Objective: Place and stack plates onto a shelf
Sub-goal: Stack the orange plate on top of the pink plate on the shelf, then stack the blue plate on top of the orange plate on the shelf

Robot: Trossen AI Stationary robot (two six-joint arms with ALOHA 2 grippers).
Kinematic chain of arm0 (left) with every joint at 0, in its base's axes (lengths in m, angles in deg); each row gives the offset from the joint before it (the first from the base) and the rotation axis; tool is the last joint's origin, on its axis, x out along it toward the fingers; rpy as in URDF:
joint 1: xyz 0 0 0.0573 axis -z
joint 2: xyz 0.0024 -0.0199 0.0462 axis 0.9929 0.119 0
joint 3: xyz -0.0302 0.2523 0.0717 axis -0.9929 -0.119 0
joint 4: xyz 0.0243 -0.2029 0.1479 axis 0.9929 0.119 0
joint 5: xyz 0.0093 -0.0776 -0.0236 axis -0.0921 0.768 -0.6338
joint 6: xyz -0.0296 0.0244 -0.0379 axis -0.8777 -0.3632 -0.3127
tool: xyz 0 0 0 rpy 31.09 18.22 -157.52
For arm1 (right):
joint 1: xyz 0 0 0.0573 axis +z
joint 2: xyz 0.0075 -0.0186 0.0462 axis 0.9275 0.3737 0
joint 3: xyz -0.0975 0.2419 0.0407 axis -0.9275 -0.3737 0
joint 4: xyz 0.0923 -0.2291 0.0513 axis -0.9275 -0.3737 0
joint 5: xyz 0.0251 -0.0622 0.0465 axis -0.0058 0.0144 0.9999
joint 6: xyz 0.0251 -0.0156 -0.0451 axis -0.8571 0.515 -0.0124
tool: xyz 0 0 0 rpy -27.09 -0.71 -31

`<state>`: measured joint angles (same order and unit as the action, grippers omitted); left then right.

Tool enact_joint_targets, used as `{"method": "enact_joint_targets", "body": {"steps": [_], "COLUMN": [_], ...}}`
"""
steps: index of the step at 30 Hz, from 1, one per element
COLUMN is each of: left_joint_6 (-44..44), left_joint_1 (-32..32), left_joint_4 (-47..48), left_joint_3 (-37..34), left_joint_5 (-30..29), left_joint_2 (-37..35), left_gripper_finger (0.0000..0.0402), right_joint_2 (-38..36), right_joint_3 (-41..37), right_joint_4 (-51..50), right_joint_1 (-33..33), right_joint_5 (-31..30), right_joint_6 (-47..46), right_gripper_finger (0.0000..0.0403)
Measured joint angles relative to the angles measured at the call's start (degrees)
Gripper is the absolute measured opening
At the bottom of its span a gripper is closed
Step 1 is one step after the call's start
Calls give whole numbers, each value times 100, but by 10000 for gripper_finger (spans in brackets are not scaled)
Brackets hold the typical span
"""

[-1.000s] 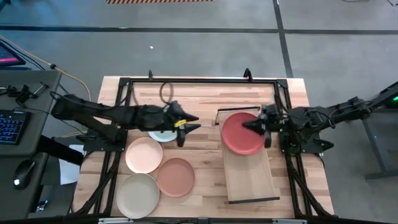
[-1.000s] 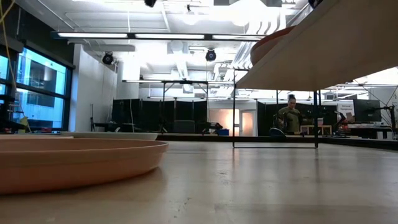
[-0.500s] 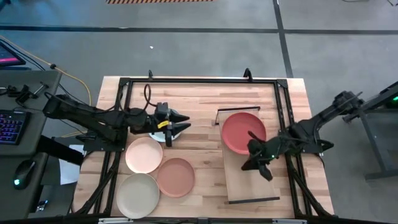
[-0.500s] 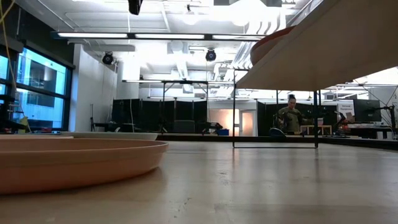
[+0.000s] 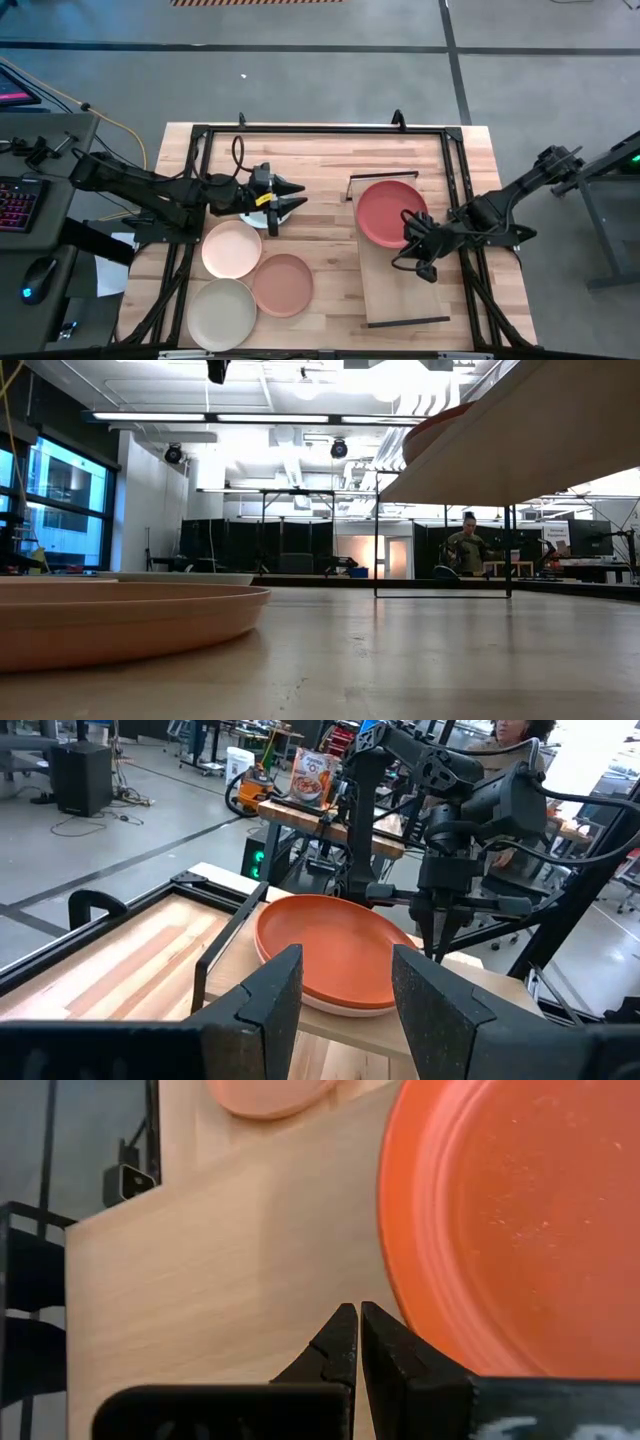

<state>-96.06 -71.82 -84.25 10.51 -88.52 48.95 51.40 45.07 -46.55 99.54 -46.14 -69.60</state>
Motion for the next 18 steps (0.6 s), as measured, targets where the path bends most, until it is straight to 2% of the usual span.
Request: {"method": "enact_joint_targets", "body": {"steps": [13,18], "left_joint_6": [0,-362], "left_joint_1": [0,-1], "left_joint_4": [1,34], "left_joint_3": [0,-2], "left_joint_5": [3,310], "left_joint_2": [0,-144], "left_gripper_finger": [145,145], "right_joint_2": [0,0], "right_joint_3": [2,229], "right_joint_4": [162,208], "right_joint_1": [-228,-221], "right_joint_5": [4,487], "right_joint_6": [302,213], "right_gripper_finger": [0,0]}}
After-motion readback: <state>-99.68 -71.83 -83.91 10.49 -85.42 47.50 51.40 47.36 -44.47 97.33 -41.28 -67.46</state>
